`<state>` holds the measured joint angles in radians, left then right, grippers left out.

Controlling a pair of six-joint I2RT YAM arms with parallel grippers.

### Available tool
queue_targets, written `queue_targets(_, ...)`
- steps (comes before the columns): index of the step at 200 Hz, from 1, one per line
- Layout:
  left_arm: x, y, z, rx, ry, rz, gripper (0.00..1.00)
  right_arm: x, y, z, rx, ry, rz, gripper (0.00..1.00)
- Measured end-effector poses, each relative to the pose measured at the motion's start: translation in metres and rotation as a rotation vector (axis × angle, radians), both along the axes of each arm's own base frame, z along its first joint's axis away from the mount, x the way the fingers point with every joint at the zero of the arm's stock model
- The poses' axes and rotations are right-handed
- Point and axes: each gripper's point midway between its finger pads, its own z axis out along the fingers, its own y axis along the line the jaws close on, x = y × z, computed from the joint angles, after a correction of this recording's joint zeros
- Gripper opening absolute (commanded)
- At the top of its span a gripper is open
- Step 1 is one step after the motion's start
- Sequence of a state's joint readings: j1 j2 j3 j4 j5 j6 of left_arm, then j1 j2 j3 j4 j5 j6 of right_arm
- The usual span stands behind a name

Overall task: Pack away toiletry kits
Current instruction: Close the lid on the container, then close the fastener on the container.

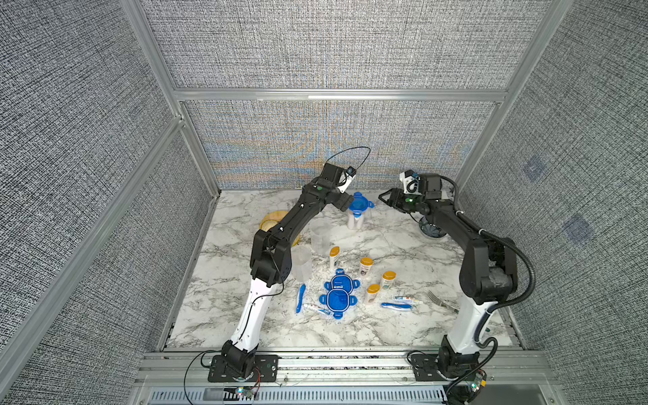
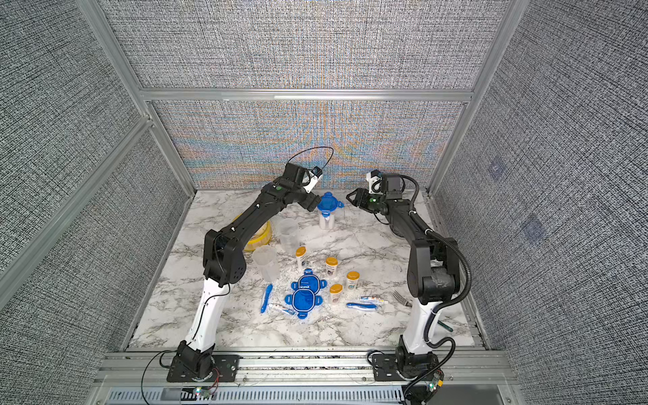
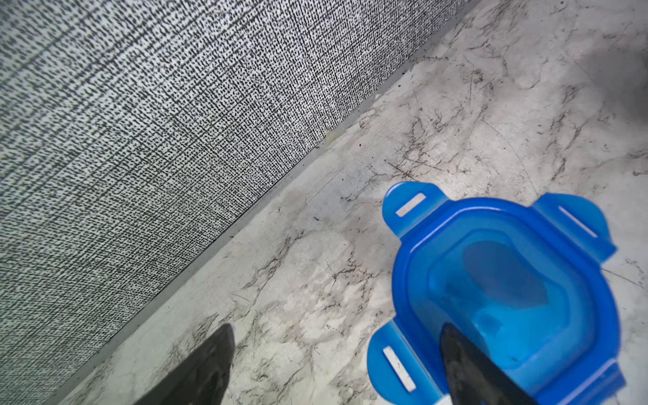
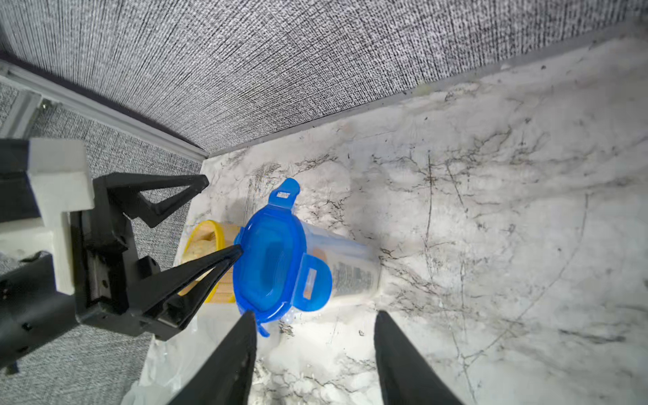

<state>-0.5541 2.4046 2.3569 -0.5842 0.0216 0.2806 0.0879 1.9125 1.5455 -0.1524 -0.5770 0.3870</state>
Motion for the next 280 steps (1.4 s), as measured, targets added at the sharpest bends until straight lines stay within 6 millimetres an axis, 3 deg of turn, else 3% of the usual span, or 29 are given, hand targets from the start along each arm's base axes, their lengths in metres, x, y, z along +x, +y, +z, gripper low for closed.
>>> queue_targets(4,0.000,0.000,0.001,0.000,-0.002,0.001,0.91,0.000,0.001,0.002,-0.014,-0.015,0.016,0.82)
queue_targets(8,0.001,0.000,0.003,0.000,-0.005,0.003,0.92,-0.001,0.002,0.004,-0.026,-0.027,0.031,0.96)
queue_targets(11,0.001,0.000,0.004,-0.001,-0.007,0.003,0.92,-0.001,0.003,0.005,-0.036,-0.037,0.042,0.99)
queue_targets(64,-0.003,-0.002,0.005,-0.010,0.009,-0.014,0.93,-0.013,0.022,0.031,-0.178,-0.240,0.341,0.99)
queue_targets(97,-0.005,-0.003,0.005,-0.035,0.028,-0.042,0.93,-0.023,0.037,0.035,-0.238,-0.375,0.586,0.99)
queue_targets(144,-0.008,-0.008,0.003,-0.054,0.044,-0.086,0.94,-0.018,0.052,0.017,-0.289,-0.482,0.759,0.99)
queue_targets(199,-0.008,-0.018,-0.004,-0.069,0.056,-0.129,0.94,-0.011,0.091,-0.008,-0.345,-0.597,0.906,0.99)
queue_targets(241,-0.006,-0.023,-0.006,-0.082,0.055,-0.145,0.93,0.004,0.097,-0.022,-0.372,-0.630,0.943,0.99)
queue_targets(280,-0.004,-0.022,-0.006,-0.084,0.055,-0.143,0.93,0.003,0.095,-0.035,-0.383,-0.631,0.978,0.99)
